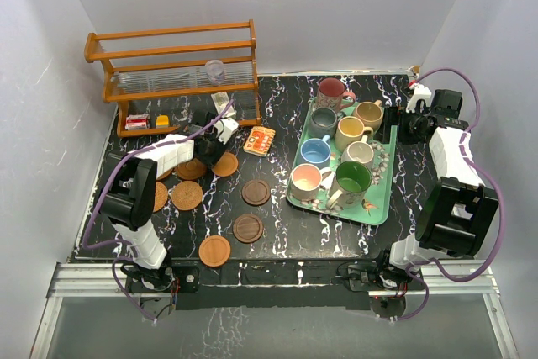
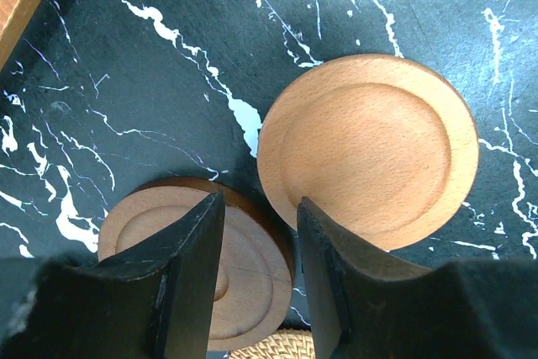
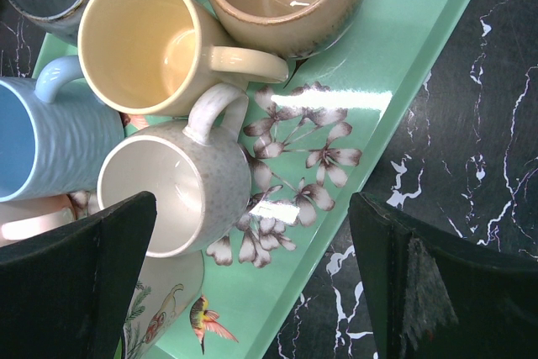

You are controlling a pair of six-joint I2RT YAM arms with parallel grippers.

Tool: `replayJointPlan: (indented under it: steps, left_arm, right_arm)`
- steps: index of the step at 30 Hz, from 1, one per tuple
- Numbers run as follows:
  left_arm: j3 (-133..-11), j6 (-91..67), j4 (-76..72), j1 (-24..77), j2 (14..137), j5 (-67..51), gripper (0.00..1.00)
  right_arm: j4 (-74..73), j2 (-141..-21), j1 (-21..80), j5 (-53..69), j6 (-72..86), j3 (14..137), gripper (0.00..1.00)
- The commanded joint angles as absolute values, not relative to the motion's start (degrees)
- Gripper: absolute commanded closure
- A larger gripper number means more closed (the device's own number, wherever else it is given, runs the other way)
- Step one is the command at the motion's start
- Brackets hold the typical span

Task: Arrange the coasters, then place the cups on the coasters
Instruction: Move the coaster to the center of the board.

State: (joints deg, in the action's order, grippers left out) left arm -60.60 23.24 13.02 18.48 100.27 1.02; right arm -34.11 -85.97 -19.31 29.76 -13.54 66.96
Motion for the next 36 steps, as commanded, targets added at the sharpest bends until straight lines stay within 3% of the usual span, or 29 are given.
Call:
replayJointPlan:
  steps: [1, 13, 21, 28, 36]
  left_arm:
    - [-59.5, 24.0, 17.5, 18.0, 98.0, 1.3, 0.61]
    - [-60.1, 22.1, 16.5, 18.0, 97.1, 1.5, 0.60]
    - [-63.4, 20.0, 15.2, 18.1, 95.5, -1.7, 0.52]
    - [-58.6, 26.6, 18.7, 18.0, 87.3, -13.8, 0.45]
    - [-53.4, 37.0, 33.5, 18.7, 76.2, -28.9, 0.39]
  right_arm:
    - [-32.4, -86.1, -19.7, 30.3, -14.1, 68.2, 0.02]
    - [-32.5, -86.4, -19.7, 30.5, -14.1, 68.2, 0.01]
    - [-32.4, -86.5, -19.7, 30.1, -14.1, 68.2, 0.02]
    - [-32.6, -86.8, -19.7, 30.2, -14.2, 68.2, 0.02]
    - [-32.6, -87.3, -19.7, 30.1, -14.2, 68.3, 0.02]
